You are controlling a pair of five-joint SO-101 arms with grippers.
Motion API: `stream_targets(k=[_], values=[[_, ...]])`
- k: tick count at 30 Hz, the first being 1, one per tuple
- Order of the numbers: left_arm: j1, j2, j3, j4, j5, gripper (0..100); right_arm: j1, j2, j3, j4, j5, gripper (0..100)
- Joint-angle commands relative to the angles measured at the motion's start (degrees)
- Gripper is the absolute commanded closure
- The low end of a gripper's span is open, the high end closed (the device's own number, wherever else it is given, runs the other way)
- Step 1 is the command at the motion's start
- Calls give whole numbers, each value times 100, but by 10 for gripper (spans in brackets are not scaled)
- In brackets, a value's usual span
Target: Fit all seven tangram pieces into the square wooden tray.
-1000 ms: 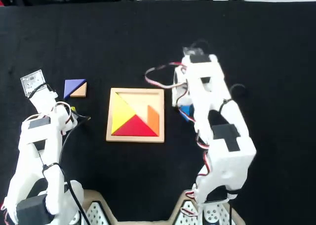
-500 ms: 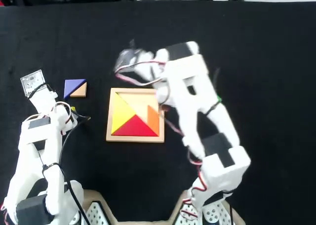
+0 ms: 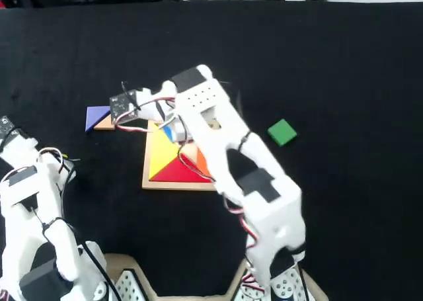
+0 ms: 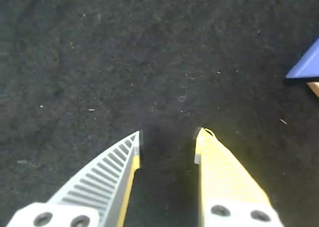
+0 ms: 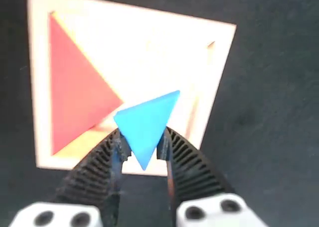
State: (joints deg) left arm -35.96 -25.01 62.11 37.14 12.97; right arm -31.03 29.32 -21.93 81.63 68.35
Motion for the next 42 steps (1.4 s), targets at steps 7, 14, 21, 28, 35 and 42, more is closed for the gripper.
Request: stream_targets(k=[7,14,21,28,35,42], values=[[57,-176,-57,18,70,816,-44,1982,-3345,1011,88,987],[57,-176,-57,18,70,816,105,3125,-5323,1846,88,987],[57,-176,-57,18,70,816,308,3468,-5930,1925,-105,987],[127,-176,-66,9,70,816,325,2774,-5868,1969,-782,987],[347,-176,-57,9,70,816,149,769,-3855,1969,-1187,987],[444,-141,-110,-44,70,812,-229,-2176,-215,1811,-1301,988]])
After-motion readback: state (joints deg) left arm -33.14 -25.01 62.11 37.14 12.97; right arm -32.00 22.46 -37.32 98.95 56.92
